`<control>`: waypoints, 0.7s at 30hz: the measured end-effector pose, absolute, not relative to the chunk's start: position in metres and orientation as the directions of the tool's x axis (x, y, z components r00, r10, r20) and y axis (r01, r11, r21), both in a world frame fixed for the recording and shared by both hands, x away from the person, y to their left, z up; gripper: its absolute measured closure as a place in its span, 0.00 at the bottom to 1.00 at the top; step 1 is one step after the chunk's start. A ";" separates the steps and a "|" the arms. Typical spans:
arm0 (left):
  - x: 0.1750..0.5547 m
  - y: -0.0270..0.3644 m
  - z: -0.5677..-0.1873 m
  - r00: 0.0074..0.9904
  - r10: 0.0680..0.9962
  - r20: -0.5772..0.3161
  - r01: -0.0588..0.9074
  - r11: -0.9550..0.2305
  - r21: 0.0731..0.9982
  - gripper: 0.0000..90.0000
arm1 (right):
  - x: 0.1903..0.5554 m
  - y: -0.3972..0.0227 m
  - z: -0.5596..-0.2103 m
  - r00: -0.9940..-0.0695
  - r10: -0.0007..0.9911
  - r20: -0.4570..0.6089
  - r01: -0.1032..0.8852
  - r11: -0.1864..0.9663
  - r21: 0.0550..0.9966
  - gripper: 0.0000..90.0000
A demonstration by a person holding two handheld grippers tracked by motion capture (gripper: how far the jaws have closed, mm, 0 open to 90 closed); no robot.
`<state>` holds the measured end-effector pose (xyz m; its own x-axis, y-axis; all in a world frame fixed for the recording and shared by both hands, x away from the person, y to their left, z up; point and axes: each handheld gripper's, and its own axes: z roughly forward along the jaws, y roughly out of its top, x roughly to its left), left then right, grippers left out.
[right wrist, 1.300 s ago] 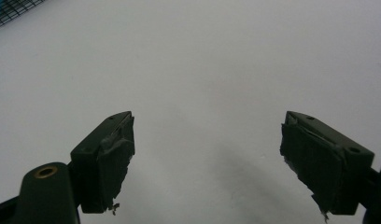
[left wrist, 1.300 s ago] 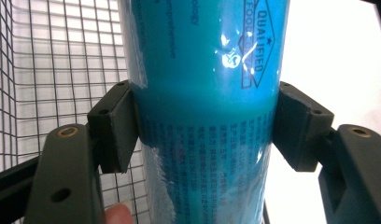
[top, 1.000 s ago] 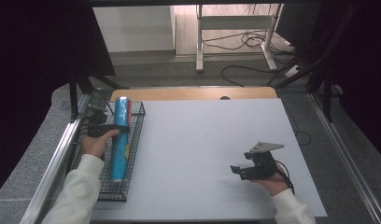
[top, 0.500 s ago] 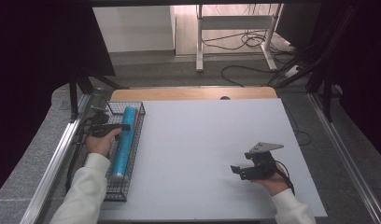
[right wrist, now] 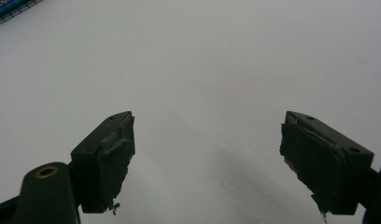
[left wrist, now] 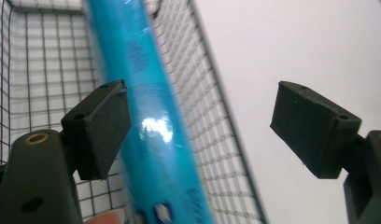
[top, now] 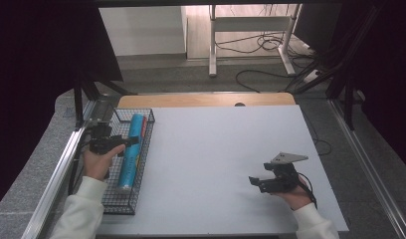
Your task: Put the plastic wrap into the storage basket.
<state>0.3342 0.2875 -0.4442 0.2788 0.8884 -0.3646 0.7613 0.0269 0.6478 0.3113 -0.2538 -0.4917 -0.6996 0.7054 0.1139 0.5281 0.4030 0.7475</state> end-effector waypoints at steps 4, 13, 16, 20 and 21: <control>0.311 0.283 -0.429 0.364 0.866 -0.343 0.715 -0.025 0.698 0.23 | 0.310 -0.256 -0.492 -0.704 0.702 0.109 0.521 0.405 0.752 0.20; 0.267 0.248 -0.416 0.534 0.786 -0.312 0.630 -0.123 0.767 0.24 | 0.311 -0.256 -0.489 -0.701 0.706 0.100 0.508 0.396 0.765 0.20; 0.253 0.236 -0.415 0.567 0.768 -0.298 0.604 -0.141 0.785 0.24 | 0.308 -0.255 -0.488 -0.702 0.705 0.095 0.503 0.397 0.768 0.20; 0.240 0.213 -0.425 0.616 0.738 -0.276 0.596 -0.208 0.775 0.24 | 0.302 -0.256 -0.485 -0.709 0.700 0.089 0.485 0.392 0.782 0.20; 0.237 0.207 -0.429 0.628 0.729 -0.273 0.595 -0.223 0.772 0.24 | 0.299 -0.256 -0.484 -0.713 0.696 0.086 0.477 0.392 0.786 0.20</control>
<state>0.2375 0.2073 -0.4290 0.6278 0.7289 -0.2731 0.5949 -0.2230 0.7723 0.2994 -0.2561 -0.4835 -0.7132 0.6958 0.0855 0.4772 0.3925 0.7863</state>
